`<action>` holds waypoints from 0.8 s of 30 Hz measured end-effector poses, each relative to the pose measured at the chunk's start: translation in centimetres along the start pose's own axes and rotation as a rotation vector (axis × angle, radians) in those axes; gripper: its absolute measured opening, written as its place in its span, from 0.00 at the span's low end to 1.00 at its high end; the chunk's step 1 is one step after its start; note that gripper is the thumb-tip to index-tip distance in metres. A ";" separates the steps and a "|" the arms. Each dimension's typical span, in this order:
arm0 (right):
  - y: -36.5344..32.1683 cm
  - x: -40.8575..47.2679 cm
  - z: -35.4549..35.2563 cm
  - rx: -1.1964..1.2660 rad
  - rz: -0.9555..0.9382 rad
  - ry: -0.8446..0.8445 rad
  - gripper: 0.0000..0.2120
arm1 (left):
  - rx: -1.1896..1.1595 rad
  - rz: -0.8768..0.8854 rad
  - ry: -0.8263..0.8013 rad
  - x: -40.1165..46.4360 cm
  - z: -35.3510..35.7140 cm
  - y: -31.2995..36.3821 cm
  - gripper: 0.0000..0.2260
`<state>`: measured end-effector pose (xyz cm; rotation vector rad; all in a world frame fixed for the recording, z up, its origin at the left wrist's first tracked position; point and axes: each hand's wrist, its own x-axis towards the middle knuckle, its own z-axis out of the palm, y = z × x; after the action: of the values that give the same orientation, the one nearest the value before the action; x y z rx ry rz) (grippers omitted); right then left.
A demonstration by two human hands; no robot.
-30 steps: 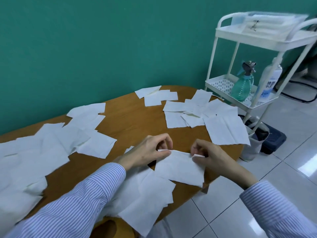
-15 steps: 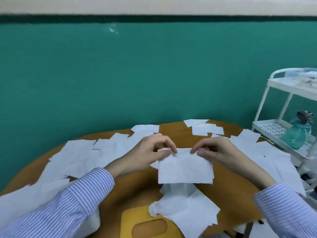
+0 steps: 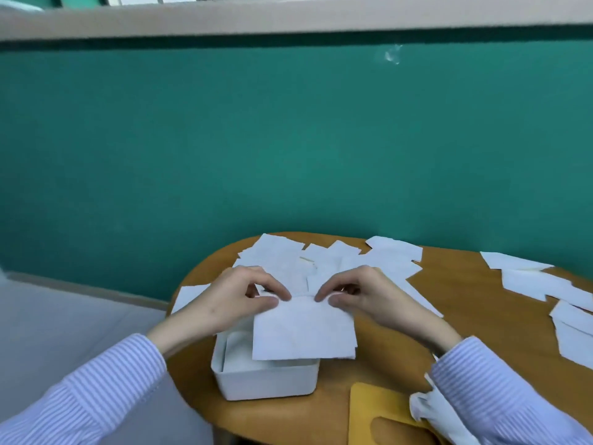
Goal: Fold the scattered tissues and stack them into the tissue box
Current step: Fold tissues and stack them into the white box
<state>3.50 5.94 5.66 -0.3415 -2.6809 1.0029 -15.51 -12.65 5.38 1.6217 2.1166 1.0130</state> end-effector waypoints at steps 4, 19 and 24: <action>-0.2 3.4 4.2 -0.029 0.003 -0.114 0.12 | 0.033 -0.097 0.014 -2.2 -0.7 -4.2 0.11; 3.2 4.5 10.1 -0.327 -0.048 -0.030 0.10 | 0.438 -0.013 -0.096 -2.0 2.7 -9.5 0.09; 2.9 3.2 9.3 -0.488 -0.150 -0.058 0.10 | 0.596 0.036 -0.081 -2.9 2.8 -8.5 0.11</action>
<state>-2.15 3.42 -2.55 -0.1966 -2.9270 0.3114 -19.00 -15.42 -2.87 1.9108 2.4841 0.3157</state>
